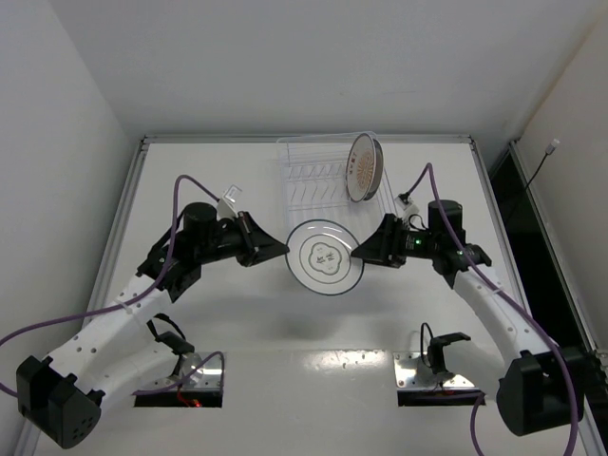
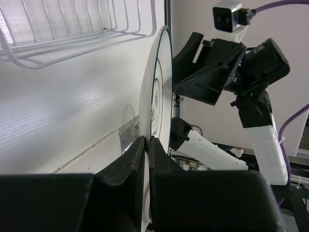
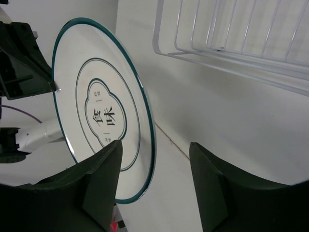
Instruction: Load the plates into the dish rack
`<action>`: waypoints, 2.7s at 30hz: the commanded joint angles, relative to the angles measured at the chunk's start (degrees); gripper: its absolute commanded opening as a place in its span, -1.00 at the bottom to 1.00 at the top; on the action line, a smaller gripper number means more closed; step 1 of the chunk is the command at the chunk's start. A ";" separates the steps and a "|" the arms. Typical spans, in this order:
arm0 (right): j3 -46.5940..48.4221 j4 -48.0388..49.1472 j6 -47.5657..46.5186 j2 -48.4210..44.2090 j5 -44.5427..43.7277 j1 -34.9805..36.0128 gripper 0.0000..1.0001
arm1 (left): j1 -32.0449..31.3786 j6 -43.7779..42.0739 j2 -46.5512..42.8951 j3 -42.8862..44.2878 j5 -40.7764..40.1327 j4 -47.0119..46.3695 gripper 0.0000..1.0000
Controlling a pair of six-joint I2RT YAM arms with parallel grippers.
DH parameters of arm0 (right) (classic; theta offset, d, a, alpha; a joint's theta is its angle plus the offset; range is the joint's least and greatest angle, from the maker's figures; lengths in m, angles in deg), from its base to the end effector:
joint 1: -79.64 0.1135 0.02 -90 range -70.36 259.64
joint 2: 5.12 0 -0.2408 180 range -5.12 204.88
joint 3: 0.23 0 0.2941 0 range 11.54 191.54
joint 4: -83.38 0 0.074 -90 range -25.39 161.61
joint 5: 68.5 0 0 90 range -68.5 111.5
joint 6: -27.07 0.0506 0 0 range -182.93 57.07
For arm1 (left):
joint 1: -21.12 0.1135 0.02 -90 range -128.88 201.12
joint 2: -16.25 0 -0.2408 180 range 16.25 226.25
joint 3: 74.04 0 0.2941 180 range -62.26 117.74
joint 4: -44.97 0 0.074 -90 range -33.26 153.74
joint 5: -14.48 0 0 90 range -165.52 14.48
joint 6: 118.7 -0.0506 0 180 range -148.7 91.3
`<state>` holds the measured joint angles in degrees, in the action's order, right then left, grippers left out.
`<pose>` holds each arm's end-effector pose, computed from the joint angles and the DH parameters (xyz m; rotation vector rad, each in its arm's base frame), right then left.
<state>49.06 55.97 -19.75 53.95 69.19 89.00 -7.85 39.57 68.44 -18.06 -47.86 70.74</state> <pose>0.2624 0.0812 0.2048 0.1848 2.3316 1.4075 0.2301 -0.1542 0.2787 -0.4024 2.2323 -1.4970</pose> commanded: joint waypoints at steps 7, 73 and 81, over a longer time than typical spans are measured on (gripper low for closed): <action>-3.15 15.11 9.12 -0.27 5.14 0.39 -0.16 | -3.62 5.12 2.83 -0.61 3.28 -14.43 -1.00; 62.32 2.63 -37.11 46.05 -91.98 18.41 -1.00 | 0.32 -15.89 4.94 15.38 -12.64 27.84 0.80; 61.62 3.25 -35.71 47.89 -87.50 18.41 -1.00 | 0.32 -15.89 4.95 15.91 -12.63 27.84 0.80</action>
<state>110.02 55.03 -56.08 102.73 -19.09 107.30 -8.33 24.27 73.53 -3.83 -61.35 99.24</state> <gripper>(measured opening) 0.045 0.898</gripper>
